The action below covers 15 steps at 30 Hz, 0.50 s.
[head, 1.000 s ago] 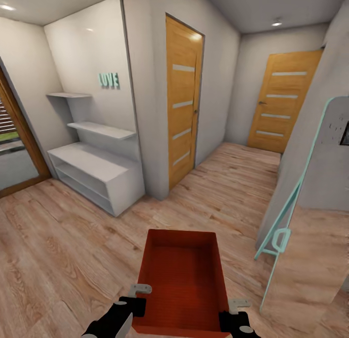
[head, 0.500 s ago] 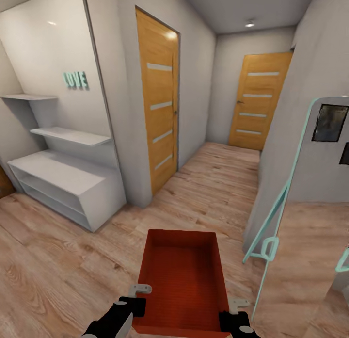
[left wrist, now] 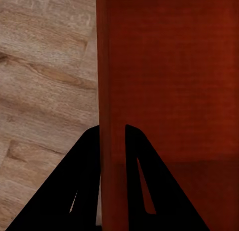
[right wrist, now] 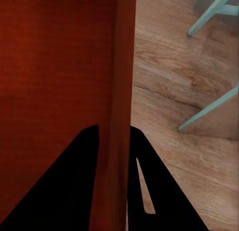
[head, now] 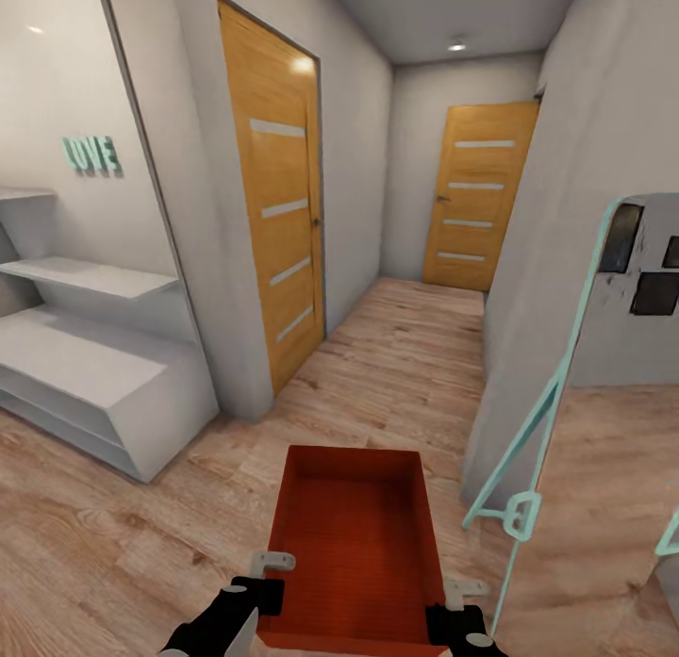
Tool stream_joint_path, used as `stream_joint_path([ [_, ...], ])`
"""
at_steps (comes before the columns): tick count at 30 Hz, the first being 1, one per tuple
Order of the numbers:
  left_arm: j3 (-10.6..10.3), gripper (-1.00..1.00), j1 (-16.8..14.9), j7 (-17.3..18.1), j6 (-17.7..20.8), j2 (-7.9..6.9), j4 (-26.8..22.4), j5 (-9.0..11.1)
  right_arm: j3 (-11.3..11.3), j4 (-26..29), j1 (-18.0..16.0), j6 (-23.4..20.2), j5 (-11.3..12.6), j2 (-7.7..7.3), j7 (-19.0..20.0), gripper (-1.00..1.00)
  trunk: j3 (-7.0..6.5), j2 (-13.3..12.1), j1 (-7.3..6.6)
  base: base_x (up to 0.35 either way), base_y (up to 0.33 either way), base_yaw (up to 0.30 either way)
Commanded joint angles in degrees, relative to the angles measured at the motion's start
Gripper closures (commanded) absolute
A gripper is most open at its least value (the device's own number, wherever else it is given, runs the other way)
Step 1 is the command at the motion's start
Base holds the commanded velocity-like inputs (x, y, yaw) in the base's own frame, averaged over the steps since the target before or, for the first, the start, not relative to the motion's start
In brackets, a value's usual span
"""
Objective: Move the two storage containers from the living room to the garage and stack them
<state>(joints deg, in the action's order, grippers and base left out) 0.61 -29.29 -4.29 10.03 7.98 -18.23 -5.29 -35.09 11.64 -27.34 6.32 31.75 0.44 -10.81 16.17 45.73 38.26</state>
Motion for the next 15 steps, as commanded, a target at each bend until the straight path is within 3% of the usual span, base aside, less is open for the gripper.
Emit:
stream_joint_path([
  [1, -1.05, 1.0, 0.01, -0.45, 0.34, -0.01, 0.04, 0.37, 0.2, -0.04, -0.08, 0.39, 0.24, -0.26, -0.81, 1.0, 0.07, 0.05, 0.04, 0.323, 0.0, -0.003],
  [15, -1.05, 1.0, 0.02, -0.45, 0.34, -0.01, 0.03, 0.37, 0.2, -0.04, -0.08, 0.36, 0.24, -0.26, -0.79, 1.0, 0.07, 0.05, 0.04, 0.323, 0.0, 0.0],
])
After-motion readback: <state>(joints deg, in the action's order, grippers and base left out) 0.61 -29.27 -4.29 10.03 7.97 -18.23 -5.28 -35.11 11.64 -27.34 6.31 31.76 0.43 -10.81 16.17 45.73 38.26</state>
